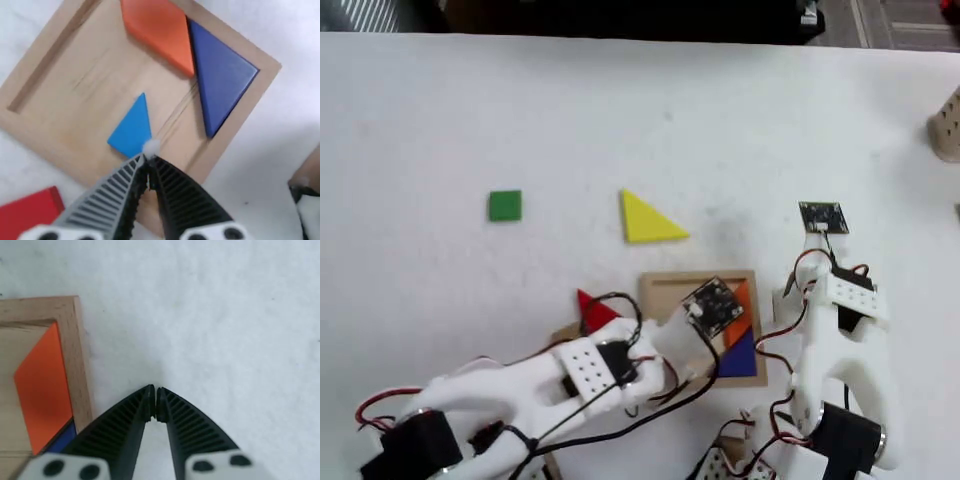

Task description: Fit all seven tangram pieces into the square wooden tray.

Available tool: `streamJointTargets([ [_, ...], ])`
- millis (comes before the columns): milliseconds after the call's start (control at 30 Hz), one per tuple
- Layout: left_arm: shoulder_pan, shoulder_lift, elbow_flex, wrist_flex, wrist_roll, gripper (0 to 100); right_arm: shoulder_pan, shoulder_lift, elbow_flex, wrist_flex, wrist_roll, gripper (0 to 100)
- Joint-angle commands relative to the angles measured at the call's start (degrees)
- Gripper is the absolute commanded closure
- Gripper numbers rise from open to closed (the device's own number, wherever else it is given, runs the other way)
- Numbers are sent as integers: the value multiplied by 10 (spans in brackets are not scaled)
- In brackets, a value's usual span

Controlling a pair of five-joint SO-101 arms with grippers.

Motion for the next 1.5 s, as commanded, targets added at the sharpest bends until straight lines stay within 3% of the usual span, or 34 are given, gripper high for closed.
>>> streamJointTargets([
  [0,9,16,-49,44,2,969,1,-21,-1,-9,4,981],
  [500,12,-115,-31,55,-25,969,1,-21,-1,-9,5,981],
  [667,12,-66,4,-40,-22,969,1,-21,-1,-9,5,981],
  [800,13,31,-30,-55,-22,969,1,-21,-1,-9,5,981],
  [1100,13,72,-75,5,-24,969,1,-21,-1,-9,4,981],
  [1467,-28,72,-90,168,-29,967,3,-21,-1,-9,5,981],
])
